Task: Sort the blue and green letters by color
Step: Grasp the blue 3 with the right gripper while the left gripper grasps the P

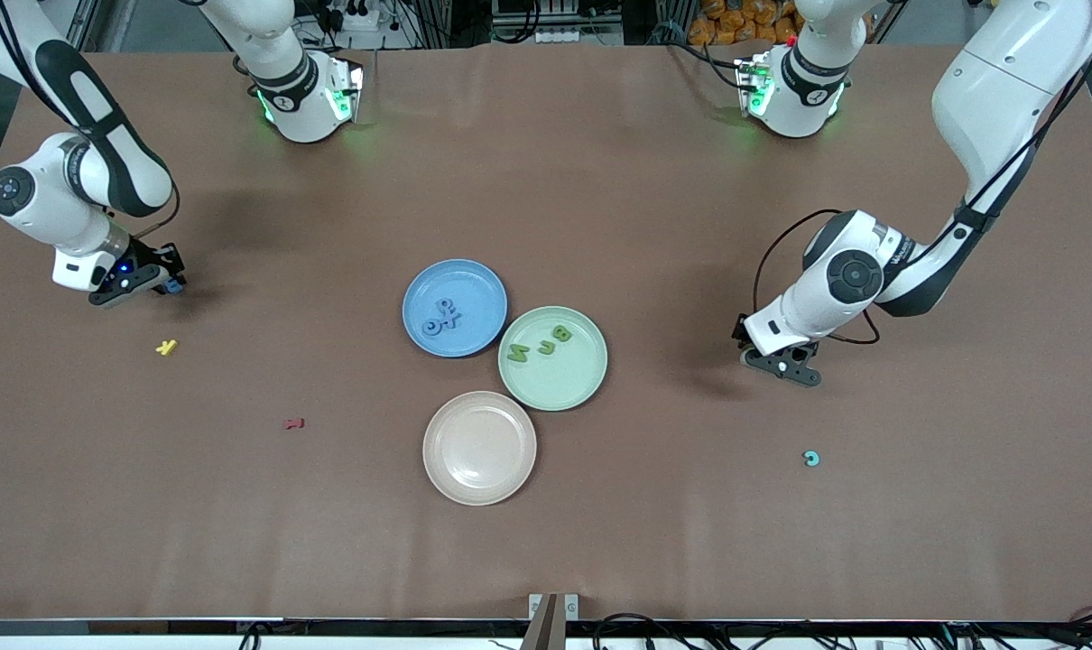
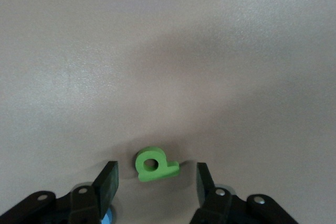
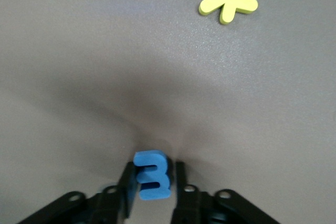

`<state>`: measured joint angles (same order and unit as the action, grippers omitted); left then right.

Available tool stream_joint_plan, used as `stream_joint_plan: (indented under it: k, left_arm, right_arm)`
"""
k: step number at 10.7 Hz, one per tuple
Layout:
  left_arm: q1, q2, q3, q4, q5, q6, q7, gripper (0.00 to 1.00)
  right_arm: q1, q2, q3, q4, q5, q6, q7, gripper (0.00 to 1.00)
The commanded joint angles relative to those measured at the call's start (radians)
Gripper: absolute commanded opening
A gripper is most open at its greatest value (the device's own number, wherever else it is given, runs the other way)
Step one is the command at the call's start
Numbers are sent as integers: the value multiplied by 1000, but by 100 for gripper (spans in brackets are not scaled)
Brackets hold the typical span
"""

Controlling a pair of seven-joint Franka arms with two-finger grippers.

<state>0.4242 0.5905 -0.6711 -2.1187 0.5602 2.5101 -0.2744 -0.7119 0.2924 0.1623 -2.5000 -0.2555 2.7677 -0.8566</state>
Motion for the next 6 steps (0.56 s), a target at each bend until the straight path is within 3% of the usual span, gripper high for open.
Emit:
stream_joint_plan:
  k: [1,2,4,6]
  left_arm:
    - [2,17,-5,0,38,12,-35,68]
    - [2,18,-5,2,38,12,-35,68]
    - [2,18,-5,2,65,12,-35,57]
    - [2,22,-5,2,73,12,-37,41]
  right_arm:
    - [-24,7,17,-5,-10,12,-33,0]
    - [-24,7,19,7,-10,9,-38,0]
    - [-5,7,31,30,-8,3,-24,0]
    - [82,7,36,61,-2,-2,48,0]
